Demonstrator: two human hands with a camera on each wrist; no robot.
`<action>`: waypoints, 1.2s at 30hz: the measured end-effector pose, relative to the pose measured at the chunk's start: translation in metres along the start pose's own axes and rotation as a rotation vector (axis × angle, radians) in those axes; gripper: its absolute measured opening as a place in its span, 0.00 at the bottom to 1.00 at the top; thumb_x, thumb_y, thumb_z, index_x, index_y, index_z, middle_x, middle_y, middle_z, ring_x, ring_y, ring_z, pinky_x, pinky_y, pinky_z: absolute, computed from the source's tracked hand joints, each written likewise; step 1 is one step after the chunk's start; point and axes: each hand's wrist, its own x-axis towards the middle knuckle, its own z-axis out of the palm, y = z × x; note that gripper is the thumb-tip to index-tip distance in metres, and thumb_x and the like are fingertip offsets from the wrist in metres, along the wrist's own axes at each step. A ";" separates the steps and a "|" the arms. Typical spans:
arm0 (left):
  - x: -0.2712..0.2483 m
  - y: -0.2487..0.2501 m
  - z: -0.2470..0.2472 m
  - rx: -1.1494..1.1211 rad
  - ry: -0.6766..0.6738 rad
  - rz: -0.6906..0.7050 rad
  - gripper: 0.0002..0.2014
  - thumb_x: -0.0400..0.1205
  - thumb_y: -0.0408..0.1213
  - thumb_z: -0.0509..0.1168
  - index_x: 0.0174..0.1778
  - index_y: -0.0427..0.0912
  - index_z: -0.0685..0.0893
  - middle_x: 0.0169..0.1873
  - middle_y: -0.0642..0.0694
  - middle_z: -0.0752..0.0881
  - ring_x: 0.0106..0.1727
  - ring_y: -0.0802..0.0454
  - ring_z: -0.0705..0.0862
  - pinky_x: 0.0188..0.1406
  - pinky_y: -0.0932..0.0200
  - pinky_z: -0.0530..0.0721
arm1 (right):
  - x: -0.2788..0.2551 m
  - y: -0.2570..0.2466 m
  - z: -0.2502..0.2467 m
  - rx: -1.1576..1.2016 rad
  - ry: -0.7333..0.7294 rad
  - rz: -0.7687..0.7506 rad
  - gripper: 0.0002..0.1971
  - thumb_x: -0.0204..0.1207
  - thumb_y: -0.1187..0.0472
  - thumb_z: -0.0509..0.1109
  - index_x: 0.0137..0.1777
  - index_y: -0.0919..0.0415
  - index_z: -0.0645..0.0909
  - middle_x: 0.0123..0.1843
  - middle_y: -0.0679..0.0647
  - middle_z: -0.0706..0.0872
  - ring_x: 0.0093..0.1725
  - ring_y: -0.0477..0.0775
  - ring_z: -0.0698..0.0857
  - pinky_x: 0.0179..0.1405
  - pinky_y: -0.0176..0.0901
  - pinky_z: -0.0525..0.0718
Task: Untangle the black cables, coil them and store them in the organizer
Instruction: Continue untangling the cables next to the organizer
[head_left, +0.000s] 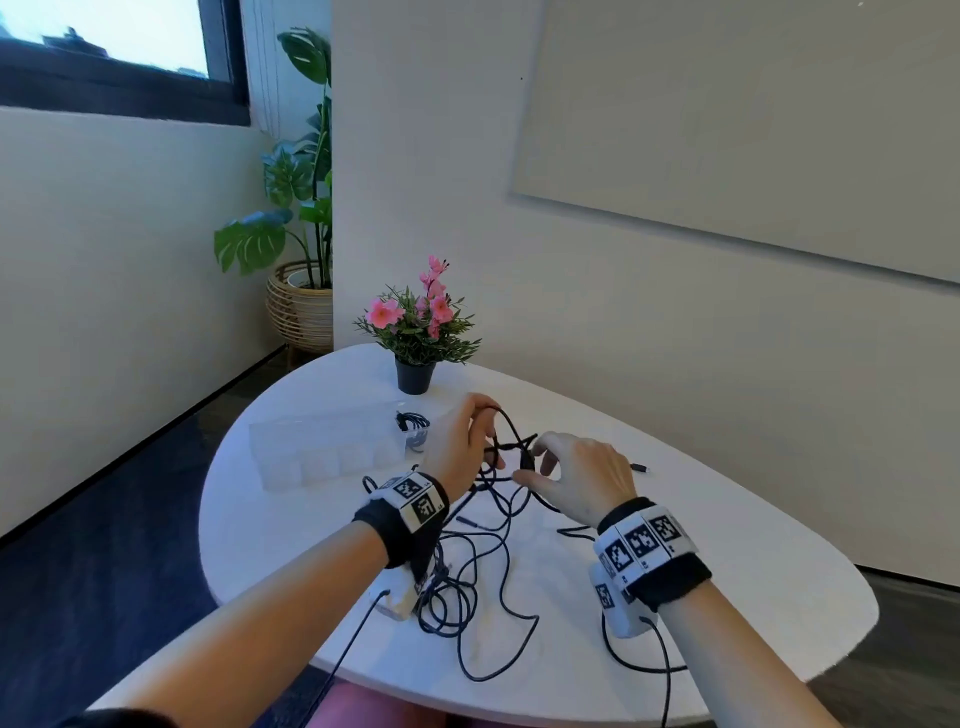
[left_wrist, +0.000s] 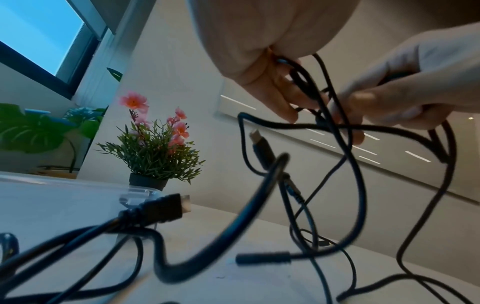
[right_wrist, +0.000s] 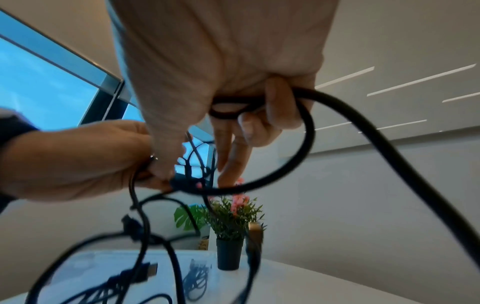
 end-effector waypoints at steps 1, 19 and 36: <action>0.001 0.001 -0.002 -0.035 0.022 -0.022 0.06 0.88 0.33 0.52 0.54 0.40 0.74 0.34 0.44 0.74 0.24 0.52 0.82 0.27 0.54 0.85 | 0.000 -0.001 0.002 -0.006 -0.025 0.018 0.26 0.66 0.29 0.68 0.52 0.50 0.75 0.44 0.41 0.85 0.43 0.51 0.84 0.38 0.43 0.79; 0.017 -0.046 -0.115 1.123 -0.162 -0.012 0.20 0.88 0.46 0.52 0.45 0.41 0.86 0.46 0.44 0.89 0.45 0.48 0.84 0.41 0.62 0.73 | -0.010 0.135 -0.045 0.222 0.388 0.537 0.15 0.84 0.48 0.57 0.54 0.51 0.84 0.41 0.55 0.84 0.45 0.62 0.82 0.49 0.49 0.78; -0.018 0.020 0.008 0.226 -0.436 0.164 0.65 0.58 0.52 0.83 0.82 0.46 0.44 0.70 0.53 0.72 0.70 0.62 0.73 0.68 0.68 0.73 | -0.003 0.004 -0.021 -0.003 0.110 -0.178 0.11 0.81 0.49 0.62 0.56 0.41 0.85 0.49 0.42 0.87 0.55 0.51 0.78 0.54 0.48 0.63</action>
